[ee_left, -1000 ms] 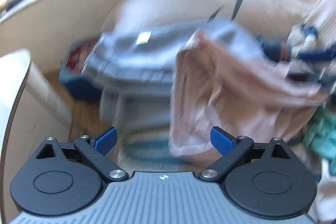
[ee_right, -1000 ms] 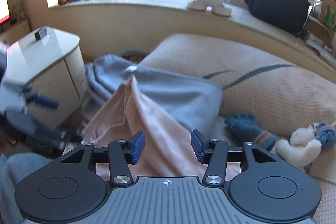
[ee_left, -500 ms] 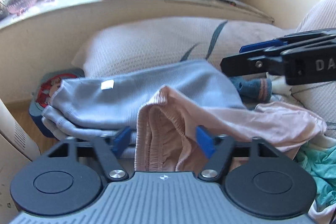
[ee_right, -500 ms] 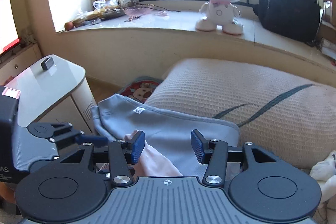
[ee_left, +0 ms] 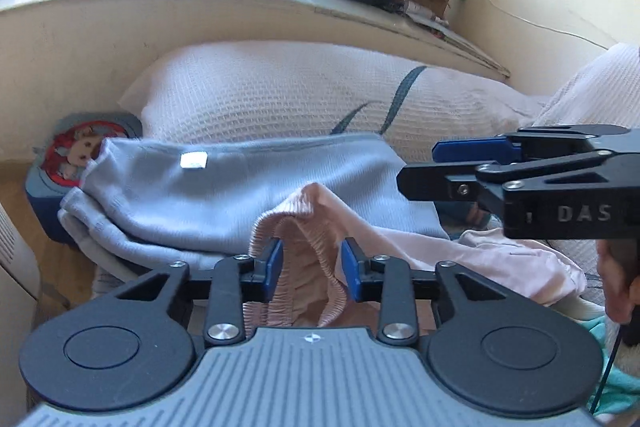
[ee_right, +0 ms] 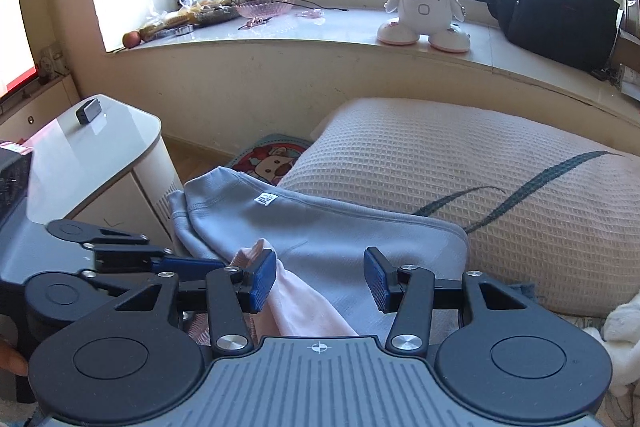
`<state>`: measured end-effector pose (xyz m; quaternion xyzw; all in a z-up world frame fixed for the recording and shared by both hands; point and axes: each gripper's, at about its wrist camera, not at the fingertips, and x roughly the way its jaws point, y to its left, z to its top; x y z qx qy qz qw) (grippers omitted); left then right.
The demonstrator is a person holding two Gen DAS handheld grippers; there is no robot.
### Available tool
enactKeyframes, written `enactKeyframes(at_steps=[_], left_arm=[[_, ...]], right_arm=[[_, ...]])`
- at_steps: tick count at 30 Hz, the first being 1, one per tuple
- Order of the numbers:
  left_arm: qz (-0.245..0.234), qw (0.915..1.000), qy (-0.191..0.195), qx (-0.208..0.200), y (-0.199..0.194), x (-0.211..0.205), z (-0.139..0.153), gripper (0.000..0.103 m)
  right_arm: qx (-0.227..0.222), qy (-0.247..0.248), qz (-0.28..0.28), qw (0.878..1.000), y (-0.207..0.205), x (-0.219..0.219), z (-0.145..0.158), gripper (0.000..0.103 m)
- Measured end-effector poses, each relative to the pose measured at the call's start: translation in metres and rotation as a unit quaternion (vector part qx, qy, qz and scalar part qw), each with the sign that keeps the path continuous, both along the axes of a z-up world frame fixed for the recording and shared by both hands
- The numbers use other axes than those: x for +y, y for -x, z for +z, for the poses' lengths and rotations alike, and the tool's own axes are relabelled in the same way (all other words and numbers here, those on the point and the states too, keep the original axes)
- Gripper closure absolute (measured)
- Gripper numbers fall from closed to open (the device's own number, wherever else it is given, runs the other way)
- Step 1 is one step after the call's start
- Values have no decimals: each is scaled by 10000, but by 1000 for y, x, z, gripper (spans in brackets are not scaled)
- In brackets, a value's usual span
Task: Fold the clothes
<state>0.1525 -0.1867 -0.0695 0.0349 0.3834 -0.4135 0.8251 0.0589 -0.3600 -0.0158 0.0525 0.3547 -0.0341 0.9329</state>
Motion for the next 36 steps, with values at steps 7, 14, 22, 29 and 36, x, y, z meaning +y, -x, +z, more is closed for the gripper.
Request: enactKeyframes(at_steps=[7, 14, 22, 29, 36], left_arm=[[191, 9990, 231, 341, -11, -2, -12, 83], [129, 9982, 338, 478, -18, -7, -14, 99], [105, 9978, 288, 583, -10, 12, -7, 100], [216, 9978, 143, 614, 5, 25, -8, 100], [257, 9975, 179, 635, 30, 45, 2, 100]], right_arm=[[55, -50, -125, 9999, 5, -6, -3, 54], [156, -200, 183, 9995, -8, -3, -8, 54], [531, -528, 562, 9956, -29, 0, -22, 54], [777, -320, 878, 9926, -48, 17, -37, 75], [537, -291, 514, 9968, -41, 12, -23, 98]])
